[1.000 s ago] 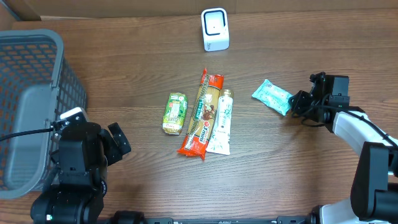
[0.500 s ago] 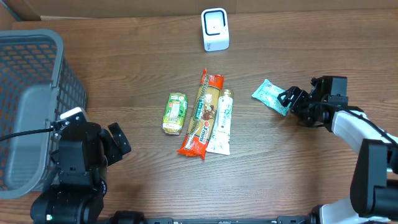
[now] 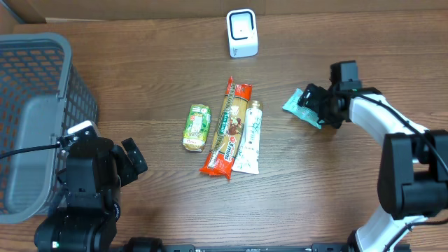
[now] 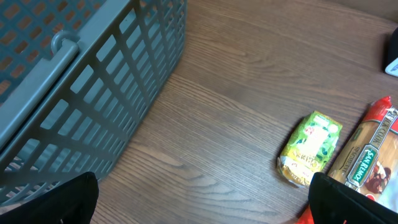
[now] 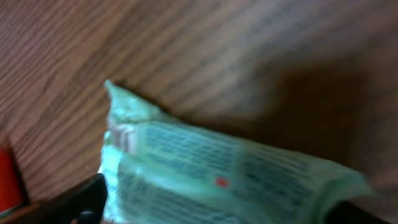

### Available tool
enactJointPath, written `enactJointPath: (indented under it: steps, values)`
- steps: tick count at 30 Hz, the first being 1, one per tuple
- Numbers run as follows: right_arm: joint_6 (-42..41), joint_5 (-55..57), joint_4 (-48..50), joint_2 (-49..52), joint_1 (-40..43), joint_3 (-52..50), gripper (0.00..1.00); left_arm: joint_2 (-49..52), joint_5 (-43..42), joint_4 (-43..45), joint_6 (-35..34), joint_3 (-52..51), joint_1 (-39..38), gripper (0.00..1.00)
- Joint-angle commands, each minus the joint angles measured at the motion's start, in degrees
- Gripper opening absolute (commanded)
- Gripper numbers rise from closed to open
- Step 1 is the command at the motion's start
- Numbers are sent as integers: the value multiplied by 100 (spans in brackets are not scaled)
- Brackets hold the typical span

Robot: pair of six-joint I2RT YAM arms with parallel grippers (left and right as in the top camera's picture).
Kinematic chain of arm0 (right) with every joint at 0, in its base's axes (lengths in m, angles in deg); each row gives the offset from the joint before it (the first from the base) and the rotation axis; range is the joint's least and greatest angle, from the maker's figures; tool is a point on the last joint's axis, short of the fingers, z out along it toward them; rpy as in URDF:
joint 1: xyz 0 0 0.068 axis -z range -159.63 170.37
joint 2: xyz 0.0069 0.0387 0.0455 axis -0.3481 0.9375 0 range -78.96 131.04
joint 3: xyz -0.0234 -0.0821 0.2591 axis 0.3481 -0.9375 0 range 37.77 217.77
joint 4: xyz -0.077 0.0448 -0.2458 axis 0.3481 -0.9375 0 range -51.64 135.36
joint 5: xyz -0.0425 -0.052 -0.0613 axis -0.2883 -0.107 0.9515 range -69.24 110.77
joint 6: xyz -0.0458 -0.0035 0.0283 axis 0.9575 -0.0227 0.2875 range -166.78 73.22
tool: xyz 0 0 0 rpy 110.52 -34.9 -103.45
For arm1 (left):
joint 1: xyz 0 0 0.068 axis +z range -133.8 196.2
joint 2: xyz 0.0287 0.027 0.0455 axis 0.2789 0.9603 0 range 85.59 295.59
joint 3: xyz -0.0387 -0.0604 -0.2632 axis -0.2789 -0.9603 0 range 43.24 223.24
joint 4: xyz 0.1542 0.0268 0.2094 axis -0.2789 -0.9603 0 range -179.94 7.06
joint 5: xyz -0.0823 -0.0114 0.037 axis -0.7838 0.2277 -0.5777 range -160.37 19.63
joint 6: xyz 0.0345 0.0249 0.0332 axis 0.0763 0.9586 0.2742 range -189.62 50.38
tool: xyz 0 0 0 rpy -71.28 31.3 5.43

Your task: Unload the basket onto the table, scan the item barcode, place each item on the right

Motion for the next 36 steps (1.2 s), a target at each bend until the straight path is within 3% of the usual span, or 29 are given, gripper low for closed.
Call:
enactJointPath:
  steps: [1,3,6,11,21,26,32,36]
  values:
    - [28,382,-98,581,-39,-2,85,-7,72,4,-120,-9,15,99]
    - [129,378,-234,678,22,-2,77,-7,72,4,-120,-9,15,100]
    - [162,297,-365,686,109,-7,73,-7,72,4,-120,-9,15,100]
    - [826,-549,-243,686,232,-7,62,-7,72,4,-120,-9,15,99]
    - [1272,-898,-186,686,262,-7,4,-7,72,4,-120,-9,15,100]
    - [1493,-1235,-92,645,286,37,4,-7,74,4,-120,-9,15,99]
    - [2371,-2806,-520,166,507,551,4,-7,72,4,-120,-9,15,100]
    - [2726,-2789,-1082,-413,551,1008,4,-7,72,4,-120,-9,15,99]
